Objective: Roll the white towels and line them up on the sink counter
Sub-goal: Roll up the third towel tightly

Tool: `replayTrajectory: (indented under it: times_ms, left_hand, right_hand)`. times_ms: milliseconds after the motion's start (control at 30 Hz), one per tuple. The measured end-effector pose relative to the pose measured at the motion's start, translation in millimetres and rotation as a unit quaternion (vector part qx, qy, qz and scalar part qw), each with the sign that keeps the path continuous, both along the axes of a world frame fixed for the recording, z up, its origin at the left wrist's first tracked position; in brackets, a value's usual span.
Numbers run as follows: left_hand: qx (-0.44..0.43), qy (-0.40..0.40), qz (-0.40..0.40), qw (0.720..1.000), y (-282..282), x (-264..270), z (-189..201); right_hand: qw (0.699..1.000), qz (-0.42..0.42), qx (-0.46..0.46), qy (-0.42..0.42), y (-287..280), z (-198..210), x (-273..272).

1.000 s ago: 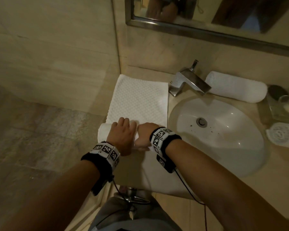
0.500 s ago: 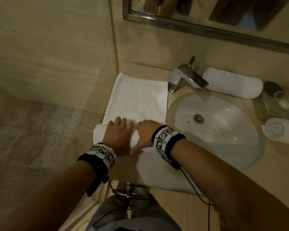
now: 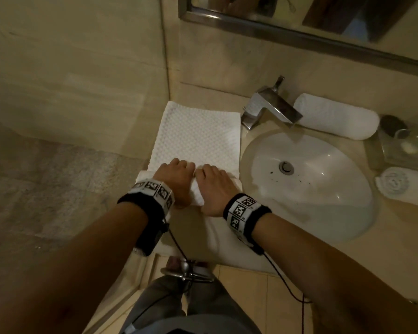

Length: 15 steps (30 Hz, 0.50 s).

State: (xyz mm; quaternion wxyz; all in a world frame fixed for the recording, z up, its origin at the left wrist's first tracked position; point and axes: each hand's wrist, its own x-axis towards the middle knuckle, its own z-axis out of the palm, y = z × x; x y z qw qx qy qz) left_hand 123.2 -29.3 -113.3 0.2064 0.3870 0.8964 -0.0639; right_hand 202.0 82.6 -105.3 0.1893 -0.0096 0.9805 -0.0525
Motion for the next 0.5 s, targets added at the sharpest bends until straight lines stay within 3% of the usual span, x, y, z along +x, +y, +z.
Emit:
replayTrajectory:
  times_ms: [100, 267, 333, 400, 500]
  left_hand:
    - [-0.014, -0.014, -0.003, 1.000, 5.9, -6.4, 1.1]
    - [0.053, 0.130, -0.062, 0.988, -9.2, 7.6, -4.6]
    - [0.092, 0.152, -0.047, 0.983, -16.6, 13.6, -10.9]
    - [0.081, 0.115, -0.009, 0.990, -12.3, 13.6, -8.3]
    - [0.037, 0.056, 0.023, 0.997, 6.0, -6.4, 0.4]
  right_hand:
    - [0.997, -0.063, -0.045, -0.019, 0.2, 1.5, -8.8]
    - [0.978, -0.130, -0.081, -0.142, 11.3, 12.9, -33.2]
    - [0.974, -0.125, -0.082, -0.168, 11.1, 14.9, -36.5]
    - [0.977, -0.119, -0.083, -0.154, 7.7, 14.3, -33.7]
    - [0.997, -0.061, 0.002, -0.051, -0.6, 11.9, -22.4]
